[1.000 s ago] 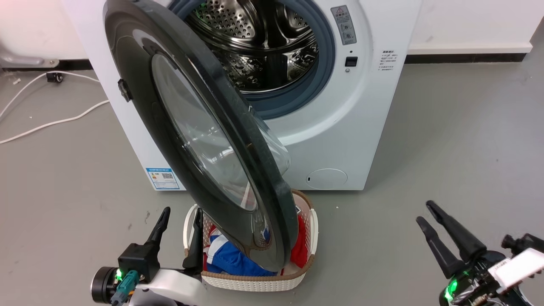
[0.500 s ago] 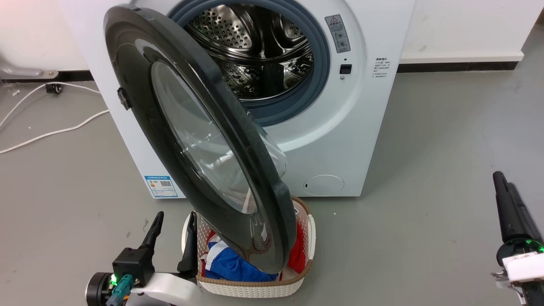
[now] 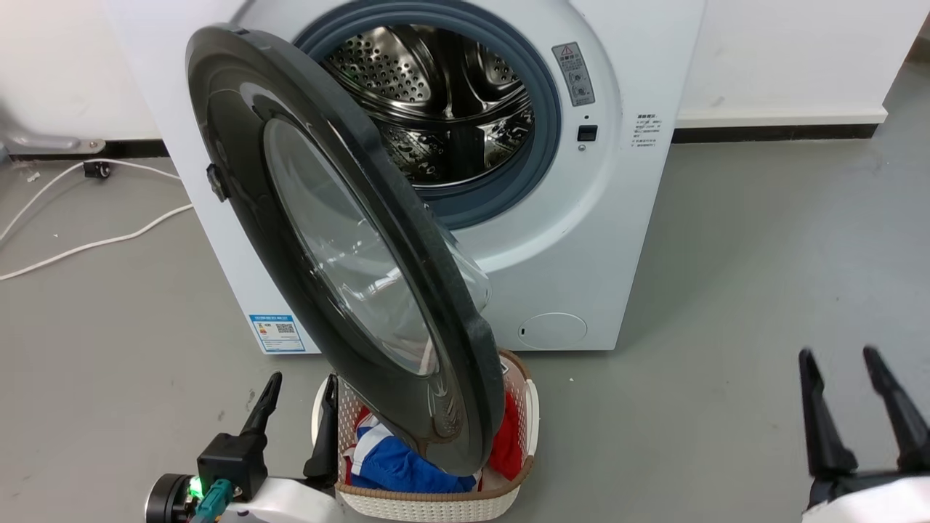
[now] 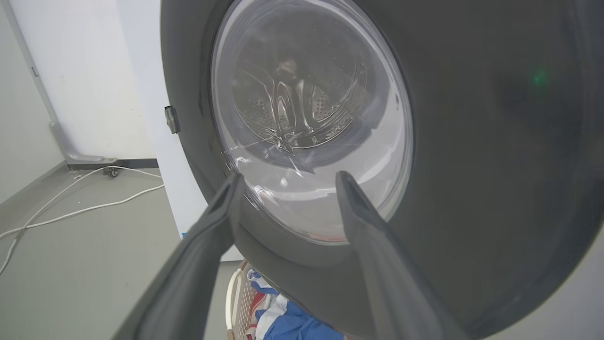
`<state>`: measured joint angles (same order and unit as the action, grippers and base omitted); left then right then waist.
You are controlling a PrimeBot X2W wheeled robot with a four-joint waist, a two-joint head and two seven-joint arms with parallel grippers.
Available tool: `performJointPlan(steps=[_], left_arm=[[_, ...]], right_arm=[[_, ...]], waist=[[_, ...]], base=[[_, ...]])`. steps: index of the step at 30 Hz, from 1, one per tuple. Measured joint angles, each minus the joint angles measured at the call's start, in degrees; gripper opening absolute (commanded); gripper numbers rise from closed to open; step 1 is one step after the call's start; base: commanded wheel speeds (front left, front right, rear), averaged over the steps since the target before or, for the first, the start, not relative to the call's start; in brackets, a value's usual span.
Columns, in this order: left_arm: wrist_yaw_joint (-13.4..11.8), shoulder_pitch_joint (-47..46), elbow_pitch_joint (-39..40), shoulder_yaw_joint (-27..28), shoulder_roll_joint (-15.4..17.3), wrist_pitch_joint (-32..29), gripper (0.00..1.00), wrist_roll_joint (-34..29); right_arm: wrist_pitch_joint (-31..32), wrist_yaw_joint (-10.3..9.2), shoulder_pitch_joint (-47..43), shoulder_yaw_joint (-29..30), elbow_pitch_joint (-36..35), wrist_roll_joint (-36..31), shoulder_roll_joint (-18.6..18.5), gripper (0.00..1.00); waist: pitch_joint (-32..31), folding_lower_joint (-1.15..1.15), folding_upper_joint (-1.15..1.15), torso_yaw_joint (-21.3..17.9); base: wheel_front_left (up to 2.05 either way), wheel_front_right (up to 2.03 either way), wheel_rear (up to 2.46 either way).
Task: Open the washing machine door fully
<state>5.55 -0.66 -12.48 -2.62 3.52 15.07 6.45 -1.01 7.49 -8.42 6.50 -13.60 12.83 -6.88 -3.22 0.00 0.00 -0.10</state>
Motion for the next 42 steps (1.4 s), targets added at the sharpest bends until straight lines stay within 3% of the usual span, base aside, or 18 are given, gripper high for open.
performJointPlan(steps=[11,31,32,33,34,42], left_arm=[[0.3,2.4,0.2,-0.4,0.2,0.0,1.0,-0.3],[0.5,0.6,0.1,-0.4,0.3,0.0,1.0,0.0],[0.5,0.6,0.0,-0.3,0.3,0.0,0.88,0.3],[0.5,0.5,0.0,-0.2,0.3,0.0,0.36,0.4],[0.5,0.5,0.0,-0.1,0.3,0.0,0.0,0.5],[0.5,-0.1,0.3,0.2,0.2,0.0,0.0,1.3]], right_arm=[[-0.3,0.0,-4.6,-1.8,3.0,-5.1,2.2,1.0],[-2.0,0.0,-2.7,-2.6,7.4,-5.3,2.8,1.0],[-2.0,0.0,-2.7,-2.7,7.4,-5.3,2.8,1.0],[-2.0,0.0,-2.6,-2.8,7.4,-5.3,2.9,1.0],[-2.0,0.0,-2.6,-3.0,7.4,-5.3,2.9,1.0],[-2.0,0.0,-2.3,-3.3,7.6,-5.5,3.1,1.0]], waist=[[-0.6,0.0,0.0,0.2],[0.6,0.0,0.0,0.3],[0.7,0.0,0.0,0.2],[0.7,0.0,0.0,0.2],[0.8,0.0,0.0,0.1],[1.4,0.0,0.0,-0.1]], base=[[0.0,0.0,0.0],[0.0,0.0,0.0],[0.0,0.0,0.0],[0.0,0.0,0.0],[0.0,0.0,0.0],[0.0,0.0,0.0]])
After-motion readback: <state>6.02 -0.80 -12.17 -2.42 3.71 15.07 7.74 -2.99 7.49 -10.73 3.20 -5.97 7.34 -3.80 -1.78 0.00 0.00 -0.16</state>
